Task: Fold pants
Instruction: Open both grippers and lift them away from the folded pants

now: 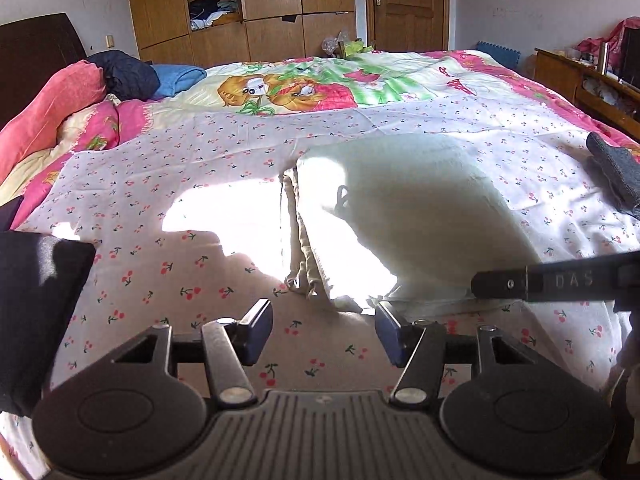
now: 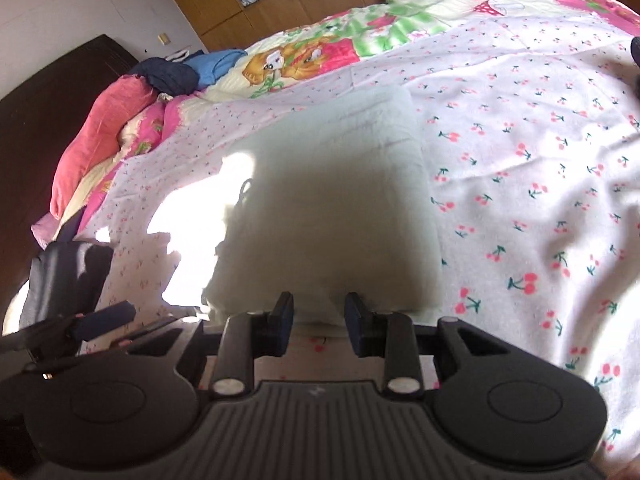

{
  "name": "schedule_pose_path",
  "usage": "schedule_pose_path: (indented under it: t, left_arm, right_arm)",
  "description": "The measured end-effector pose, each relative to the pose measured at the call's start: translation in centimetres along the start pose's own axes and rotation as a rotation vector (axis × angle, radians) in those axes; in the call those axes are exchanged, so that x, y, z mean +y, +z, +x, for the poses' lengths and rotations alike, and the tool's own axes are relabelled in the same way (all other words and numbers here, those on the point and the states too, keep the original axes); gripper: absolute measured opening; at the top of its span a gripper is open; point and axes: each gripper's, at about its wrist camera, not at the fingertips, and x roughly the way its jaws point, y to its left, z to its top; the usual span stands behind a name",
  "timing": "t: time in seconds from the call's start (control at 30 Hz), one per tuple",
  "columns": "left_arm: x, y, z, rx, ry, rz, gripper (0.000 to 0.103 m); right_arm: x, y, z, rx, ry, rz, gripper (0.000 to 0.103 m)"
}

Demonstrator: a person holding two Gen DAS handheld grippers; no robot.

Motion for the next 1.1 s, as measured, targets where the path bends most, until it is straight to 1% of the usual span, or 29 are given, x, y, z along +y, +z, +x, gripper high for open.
schedule_pose_path:
  t: [0.1,0.17,0.27,0.33,0.4,0.47,0.63,0.73,0.93,1.1]
  left_arm:
    - [-0.2,-0.1,-0.7,-0.003,0.005,-0.024,0.071]
    - [-0.3,-0.2,-1.2,-0.011,0.019,-0.031,0.077]
    - [-0.7,-0.4,-2.0,-0.043,0.056,-0.03,0.081]
    - [-1.0,-0.6,-2.3,-0.062,0.073,-0.018,0.087]
    - [-1.5,-0.8,-2.5,-0.075,0.098,-0.002,0.097]
    - [-1.8,-1.0,-2.5,-0.079,0.122,0.014,0.102]
    - [-2.2,-1.6,-2.4,-0.078,0.137,0.007,0.103]
    - [-2.3,-1.9,-2.0,-0.061,0.15,-0.002,0.103]
    - [-2.5,-2.3,-1.2,-0.012,0.149,-0.009,0.103]
    - [-2.7,-2.6,-1.2,-0.004,0.145,0.0,0.103]
  right_arm:
    - [0.9,-1.4,-1.8,-0.015,0.038,-0.043,0.031]
    - [1.4,-2.0,-3.1,-0.051,0.027,-0.063,0.031]
    - [1.7,-2.7,-4.7,-0.081,0.013,-0.067,0.031]
    - [1.9,-3.4,-5.5,-0.088,0.007,-0.076,0.031]
    - [2.1,-4.0,-5.9,-0.101,-0.014,-0.091,0.031]
    - [2.2,-4.6,-6.2,-0.116,-0.03,-0.102,0.032]
    - [2.5,-5.0,-6.3,-0.132,-0.049,-0.114,0.033]
    - [2.4,-5.1,-6.2,-0.13,-0.056,-0.105,0.033]
    - [2.3,-5.3,-5.7,-0.115,-0.068,-0.104,0.033]
    - [2.3,-5.4,-5.5,-0.104,-0.075,-0.101,0.034]
